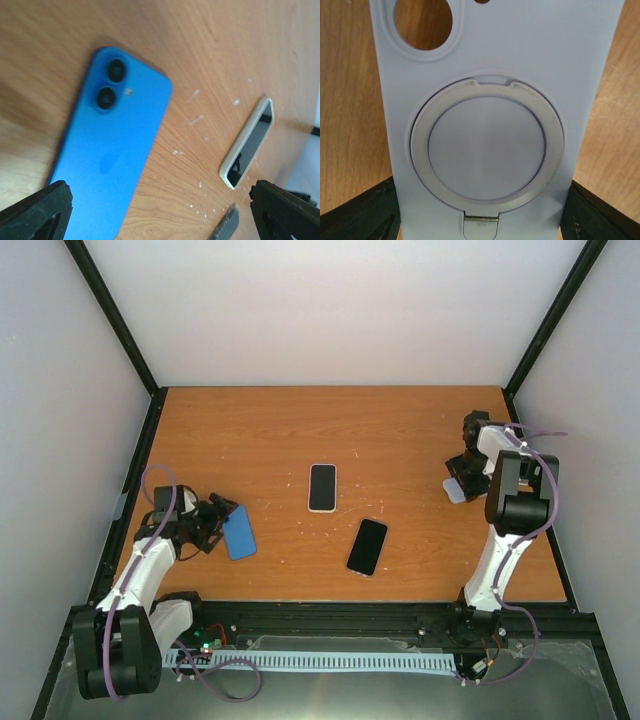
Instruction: Put the phone into the phone case
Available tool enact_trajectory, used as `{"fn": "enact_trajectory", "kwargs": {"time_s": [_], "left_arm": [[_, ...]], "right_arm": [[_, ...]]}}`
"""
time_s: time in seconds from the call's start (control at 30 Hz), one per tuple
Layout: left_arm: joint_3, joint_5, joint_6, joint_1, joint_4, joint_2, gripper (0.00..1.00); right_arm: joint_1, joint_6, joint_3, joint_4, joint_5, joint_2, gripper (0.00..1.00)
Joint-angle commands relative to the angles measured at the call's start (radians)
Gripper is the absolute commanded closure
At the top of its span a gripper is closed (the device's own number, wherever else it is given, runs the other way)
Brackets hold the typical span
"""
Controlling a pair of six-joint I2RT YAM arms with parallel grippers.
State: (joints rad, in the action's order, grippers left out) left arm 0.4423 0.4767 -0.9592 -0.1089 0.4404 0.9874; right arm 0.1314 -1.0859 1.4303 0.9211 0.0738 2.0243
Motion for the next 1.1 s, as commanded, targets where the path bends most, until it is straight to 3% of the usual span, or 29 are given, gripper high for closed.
{"fn": "enact_trajectory", "kwargs": {"time_s": [0.0, 0.23, 0.57, 0.87, 1.07], "left_arm": [[0.047, 0.143, 0.113, 0.01, -0.089, -0.014, 0.04], [0.098, 0.297, 0.198, 0.037, -0.137, 0.044, 0.09], [0.076, 0.56, 0.148, 0.04, -0.342, 0.0, 0.2], [0.055, 0.64, 0.093, 0.056, -0.459, -0.042, 0.25], [0.036, 0.631, -0.038, 0.19, -0.635, -0.031, 0.3]], "right_arm": [[-0.005, 0.058, -0.035, -0.029, -0.014, -0.088, 0.21], [-0.105, 0.159, -0.201, -0.168, -0.082, -0.257, 0.22], [-0.352, 0.371, -0.481, -0.483, -0.404, -0.53, 0.24], [-0.572, 0.343, -0.719, -0.77, -0.6, -0.803, 0.25], [-0.717, 0.286, -0.761, -0.918, -0.671, -0.864, 0.25]]}}
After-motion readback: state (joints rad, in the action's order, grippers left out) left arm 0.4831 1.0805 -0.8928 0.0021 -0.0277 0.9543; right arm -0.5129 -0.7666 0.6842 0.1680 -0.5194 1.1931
